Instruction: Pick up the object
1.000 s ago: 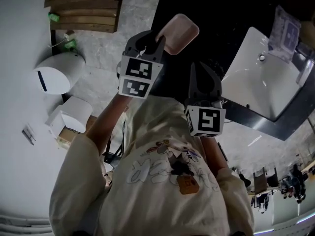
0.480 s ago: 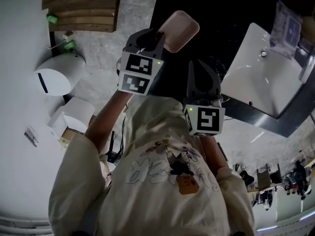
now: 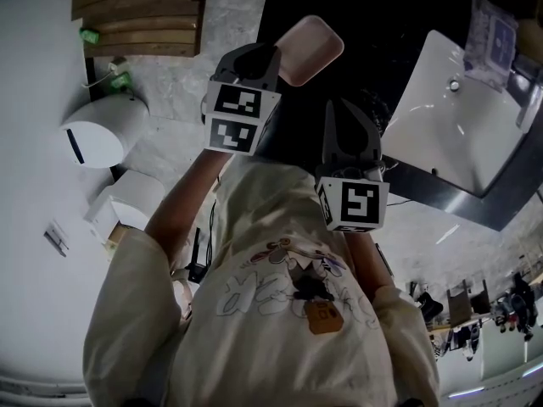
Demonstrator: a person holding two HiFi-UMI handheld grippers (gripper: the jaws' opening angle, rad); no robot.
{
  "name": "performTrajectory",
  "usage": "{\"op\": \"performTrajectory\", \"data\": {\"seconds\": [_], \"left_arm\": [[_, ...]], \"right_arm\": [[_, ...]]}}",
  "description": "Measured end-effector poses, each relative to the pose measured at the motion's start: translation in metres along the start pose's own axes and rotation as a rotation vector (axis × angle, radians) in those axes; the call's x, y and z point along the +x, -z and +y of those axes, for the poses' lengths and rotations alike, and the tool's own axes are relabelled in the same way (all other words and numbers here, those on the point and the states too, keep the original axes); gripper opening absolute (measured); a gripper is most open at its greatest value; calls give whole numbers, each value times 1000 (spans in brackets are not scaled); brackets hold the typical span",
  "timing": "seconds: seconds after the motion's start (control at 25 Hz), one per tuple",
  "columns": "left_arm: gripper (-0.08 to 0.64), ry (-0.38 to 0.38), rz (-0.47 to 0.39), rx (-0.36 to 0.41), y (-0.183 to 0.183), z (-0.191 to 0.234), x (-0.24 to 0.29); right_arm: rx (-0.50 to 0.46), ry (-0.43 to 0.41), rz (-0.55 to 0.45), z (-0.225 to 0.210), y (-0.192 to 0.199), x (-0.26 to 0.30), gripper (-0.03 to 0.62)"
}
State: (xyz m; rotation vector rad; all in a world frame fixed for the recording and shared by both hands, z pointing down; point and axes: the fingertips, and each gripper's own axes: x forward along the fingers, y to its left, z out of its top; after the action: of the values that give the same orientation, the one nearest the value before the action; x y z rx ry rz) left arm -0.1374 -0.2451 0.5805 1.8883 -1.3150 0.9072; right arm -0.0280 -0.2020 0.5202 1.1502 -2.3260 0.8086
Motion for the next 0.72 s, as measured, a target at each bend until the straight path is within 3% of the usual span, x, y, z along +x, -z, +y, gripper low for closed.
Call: {"op": "performTrajectory", "data": {"seconds": [0.72], "left_arm": [[38, -3, -68, -39, 2, -13, -35]], "right_arm": [[-7, 38, -44, 8, 5, -27, 17]]}}
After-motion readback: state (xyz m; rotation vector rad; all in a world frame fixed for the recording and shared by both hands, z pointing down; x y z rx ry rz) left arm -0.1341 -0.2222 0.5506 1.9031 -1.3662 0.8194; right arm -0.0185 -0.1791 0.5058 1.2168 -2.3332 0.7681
